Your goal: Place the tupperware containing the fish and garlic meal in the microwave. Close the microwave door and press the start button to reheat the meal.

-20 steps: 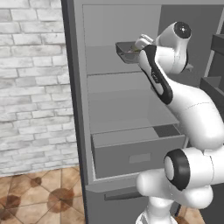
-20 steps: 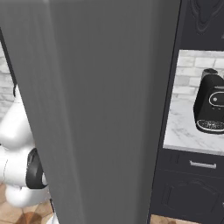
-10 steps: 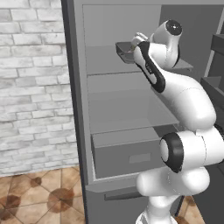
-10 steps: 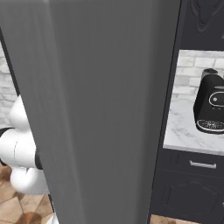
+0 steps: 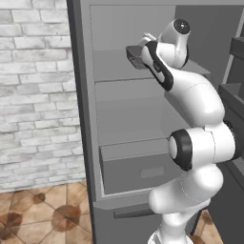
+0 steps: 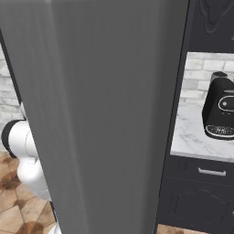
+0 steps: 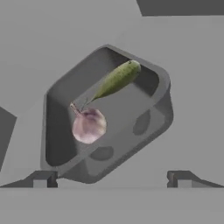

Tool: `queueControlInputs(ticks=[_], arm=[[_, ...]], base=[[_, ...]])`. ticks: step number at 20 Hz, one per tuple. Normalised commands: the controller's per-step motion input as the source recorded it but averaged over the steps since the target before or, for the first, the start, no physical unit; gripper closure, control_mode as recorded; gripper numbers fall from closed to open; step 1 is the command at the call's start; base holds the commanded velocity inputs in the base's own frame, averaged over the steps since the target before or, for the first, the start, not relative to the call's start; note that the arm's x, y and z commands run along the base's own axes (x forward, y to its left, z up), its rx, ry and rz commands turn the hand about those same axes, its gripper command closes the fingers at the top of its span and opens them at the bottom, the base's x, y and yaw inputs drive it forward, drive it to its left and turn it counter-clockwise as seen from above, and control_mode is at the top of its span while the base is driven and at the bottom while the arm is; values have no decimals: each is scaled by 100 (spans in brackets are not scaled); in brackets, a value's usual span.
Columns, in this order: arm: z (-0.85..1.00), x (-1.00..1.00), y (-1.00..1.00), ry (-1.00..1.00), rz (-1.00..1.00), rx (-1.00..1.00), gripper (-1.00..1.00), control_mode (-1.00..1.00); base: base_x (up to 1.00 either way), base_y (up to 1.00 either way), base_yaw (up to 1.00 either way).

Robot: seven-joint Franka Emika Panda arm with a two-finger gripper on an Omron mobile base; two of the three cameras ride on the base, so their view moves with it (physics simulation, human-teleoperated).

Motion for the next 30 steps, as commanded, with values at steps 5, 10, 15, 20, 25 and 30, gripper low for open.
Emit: queueControlInputs(ticks=[5,10,15,20,25,30], arm=[[-7,40,0,4,-2,0,-100,-100],[-16,36,0,5,-4,0,-100,-100],[-16,34,0,5,-7,0,-100,-100],[-33,19,0,9,-14,-3,-100,-100],[-35,7,4,9,-15,-6,100,-100],[-3,0,2,0,-1,-1,100,-100]], base=[[0,0,0],[0,0,0],[0,0,0],[0,0,0],[0,0,0],[0,0,0]])
